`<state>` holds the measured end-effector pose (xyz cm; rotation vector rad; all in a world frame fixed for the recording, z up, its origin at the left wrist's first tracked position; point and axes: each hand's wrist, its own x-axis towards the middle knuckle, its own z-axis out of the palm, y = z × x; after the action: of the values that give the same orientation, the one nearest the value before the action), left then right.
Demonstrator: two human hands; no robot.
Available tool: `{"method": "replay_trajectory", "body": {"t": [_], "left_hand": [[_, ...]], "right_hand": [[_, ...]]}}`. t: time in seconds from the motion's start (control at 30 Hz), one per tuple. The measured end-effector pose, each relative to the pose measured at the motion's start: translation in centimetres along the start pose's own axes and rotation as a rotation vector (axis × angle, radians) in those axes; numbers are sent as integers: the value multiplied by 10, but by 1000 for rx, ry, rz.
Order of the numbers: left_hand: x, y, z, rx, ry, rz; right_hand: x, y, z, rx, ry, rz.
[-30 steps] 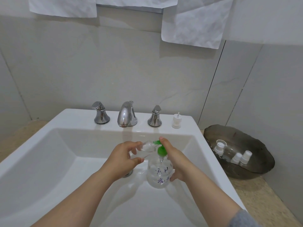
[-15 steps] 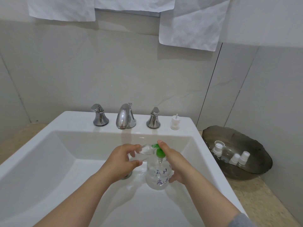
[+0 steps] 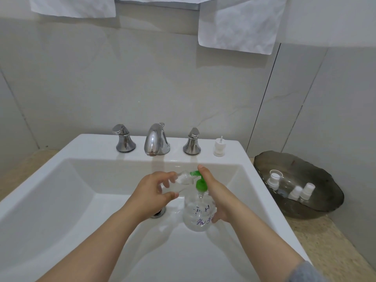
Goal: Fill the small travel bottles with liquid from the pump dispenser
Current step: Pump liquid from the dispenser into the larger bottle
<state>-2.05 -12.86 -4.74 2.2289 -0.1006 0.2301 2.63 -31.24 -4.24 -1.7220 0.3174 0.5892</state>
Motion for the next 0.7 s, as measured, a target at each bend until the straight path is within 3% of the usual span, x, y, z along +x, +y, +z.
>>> {"method": "replay_trajectory", "body": {"t": [0.7], "left_hand": [[-2, -3, 4, 29, -21, -38]], "right_hand": [[-8, 0, 1, -33, 74, -76]]}}
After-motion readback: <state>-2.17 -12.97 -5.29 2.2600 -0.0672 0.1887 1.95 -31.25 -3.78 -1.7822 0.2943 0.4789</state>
